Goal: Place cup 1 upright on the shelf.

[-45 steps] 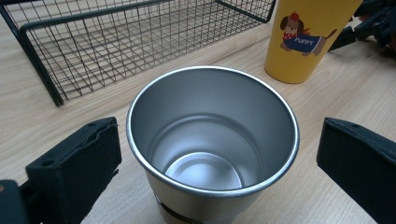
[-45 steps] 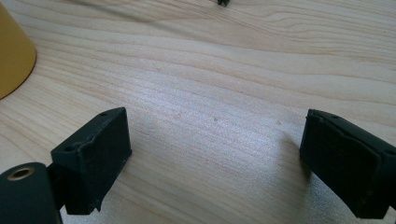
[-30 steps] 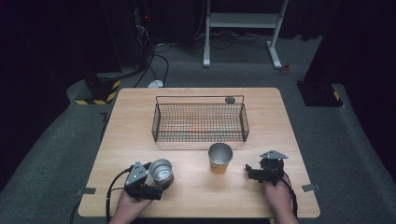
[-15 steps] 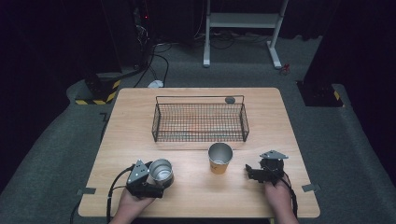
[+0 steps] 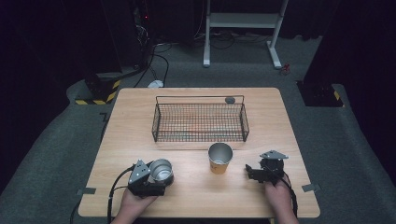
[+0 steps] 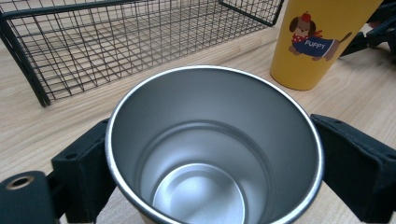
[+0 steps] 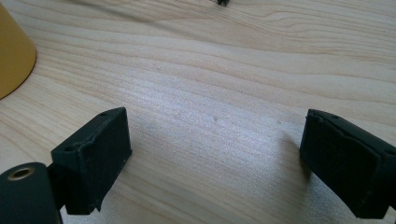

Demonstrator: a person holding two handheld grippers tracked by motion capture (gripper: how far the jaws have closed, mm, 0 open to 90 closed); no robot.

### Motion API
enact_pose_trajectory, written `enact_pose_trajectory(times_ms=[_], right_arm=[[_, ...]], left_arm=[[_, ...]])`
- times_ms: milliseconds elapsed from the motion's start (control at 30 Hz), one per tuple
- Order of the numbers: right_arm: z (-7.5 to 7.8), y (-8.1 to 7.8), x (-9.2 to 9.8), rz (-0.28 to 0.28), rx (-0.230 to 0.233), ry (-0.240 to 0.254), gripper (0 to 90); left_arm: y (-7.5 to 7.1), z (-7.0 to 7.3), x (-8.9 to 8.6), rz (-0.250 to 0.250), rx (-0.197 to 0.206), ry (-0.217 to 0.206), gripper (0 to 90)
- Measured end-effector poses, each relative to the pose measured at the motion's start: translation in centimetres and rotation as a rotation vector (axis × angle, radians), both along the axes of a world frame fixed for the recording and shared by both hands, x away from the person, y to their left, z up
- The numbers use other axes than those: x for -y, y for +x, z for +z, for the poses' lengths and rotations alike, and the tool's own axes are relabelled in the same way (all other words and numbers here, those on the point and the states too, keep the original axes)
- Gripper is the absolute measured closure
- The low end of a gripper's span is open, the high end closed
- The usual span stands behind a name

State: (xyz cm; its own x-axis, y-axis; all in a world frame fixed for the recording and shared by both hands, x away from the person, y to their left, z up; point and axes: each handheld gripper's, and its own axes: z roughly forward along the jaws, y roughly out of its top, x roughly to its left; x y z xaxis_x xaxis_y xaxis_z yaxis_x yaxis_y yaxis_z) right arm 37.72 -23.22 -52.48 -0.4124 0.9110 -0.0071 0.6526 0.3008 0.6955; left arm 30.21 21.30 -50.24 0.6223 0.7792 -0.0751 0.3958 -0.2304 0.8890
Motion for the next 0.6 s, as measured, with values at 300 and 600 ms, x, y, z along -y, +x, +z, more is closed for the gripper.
enact_pose_trajectory(times_ms=[300,600], right_arm=[[0.0,-0.02,0.0,0.0,0.0,0.001,8.0],[0.0,-0.01,0.01,0.001,0.0,0.001,8.0]], left_arm=[[-0.18,-0.16,-0.1,0.019,0.018,-0.013,13.7],[-0.29,-0.12,-0.14,0.017,0.023,-0.009,14.1]])
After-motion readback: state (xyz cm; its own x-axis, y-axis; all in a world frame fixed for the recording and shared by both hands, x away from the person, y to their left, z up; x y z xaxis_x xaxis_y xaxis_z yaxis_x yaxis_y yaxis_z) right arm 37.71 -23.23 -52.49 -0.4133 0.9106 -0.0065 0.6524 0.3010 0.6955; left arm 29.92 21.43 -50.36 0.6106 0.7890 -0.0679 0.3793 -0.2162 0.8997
